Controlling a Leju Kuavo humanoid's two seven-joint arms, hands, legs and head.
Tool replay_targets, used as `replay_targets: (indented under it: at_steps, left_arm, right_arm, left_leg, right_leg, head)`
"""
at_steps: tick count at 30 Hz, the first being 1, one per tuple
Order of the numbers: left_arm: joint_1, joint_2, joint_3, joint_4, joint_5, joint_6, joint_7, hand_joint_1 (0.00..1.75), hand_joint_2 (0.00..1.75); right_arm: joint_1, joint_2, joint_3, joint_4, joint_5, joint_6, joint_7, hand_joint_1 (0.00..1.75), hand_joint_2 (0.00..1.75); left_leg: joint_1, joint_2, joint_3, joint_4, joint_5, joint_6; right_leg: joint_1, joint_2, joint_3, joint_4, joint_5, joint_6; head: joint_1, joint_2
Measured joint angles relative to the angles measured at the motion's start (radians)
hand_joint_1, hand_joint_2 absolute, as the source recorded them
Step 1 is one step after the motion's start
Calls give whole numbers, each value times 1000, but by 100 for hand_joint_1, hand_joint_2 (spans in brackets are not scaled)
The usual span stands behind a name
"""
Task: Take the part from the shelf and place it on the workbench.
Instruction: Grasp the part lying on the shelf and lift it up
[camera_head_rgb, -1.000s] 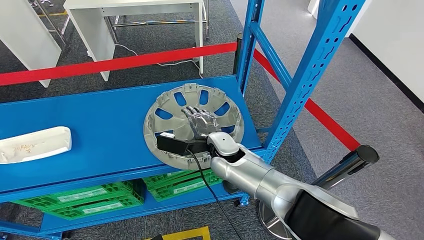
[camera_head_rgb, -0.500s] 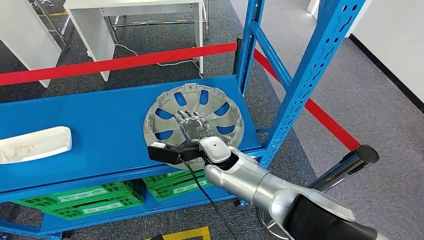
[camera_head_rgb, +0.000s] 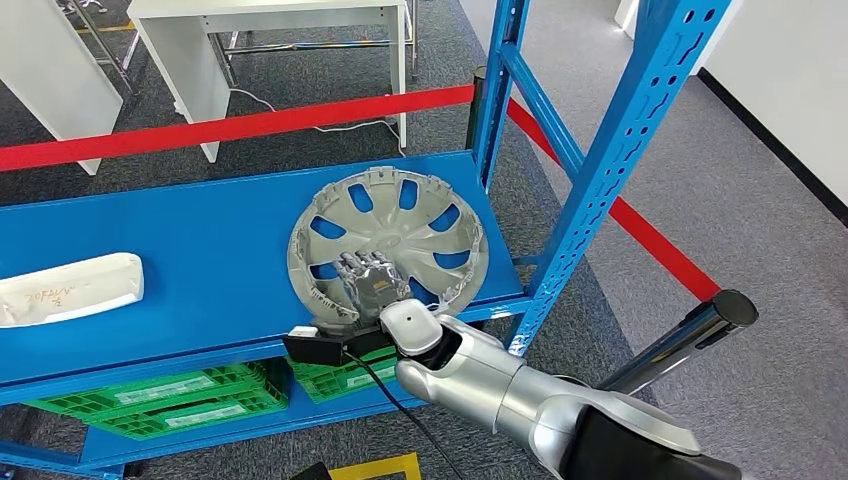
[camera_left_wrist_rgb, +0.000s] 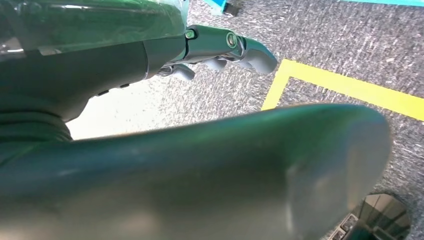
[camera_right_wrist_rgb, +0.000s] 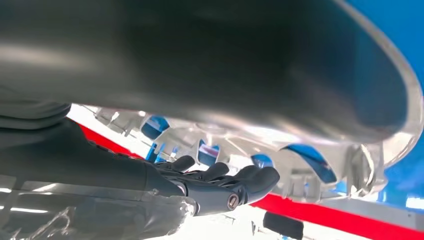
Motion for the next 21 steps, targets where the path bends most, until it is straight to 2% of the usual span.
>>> replay_targets:
  at_steps: [14,18,21]
  left_arm:
    - [-1,-12,31,16,1,0,-10,0,0]
    - [-1,-13,36,19,3,2,-10,0,0]
    - [-1,-13,43,21,3,5,-10,0,0]
  right_arm:
    - [2,-3,2,1,-38,19,-3,0,0]
    - [3,-7,2,1,-52,37,4,0,175]
    - [4,-12,2,1,-64,39,2,0,175]
  left_leg:
    - [0,0,0,0,0,0]
    - [0,0,0,0,0,0]
    - [0,0,0,0,0,0]
  right_leg:
    - [0,0,0,0,0,0]
    - [0,0,0,0,0,0]
    - [0,0,0,0,0,0]
  head:
    - [0,0]
    - [0,0]
    - [0,0]
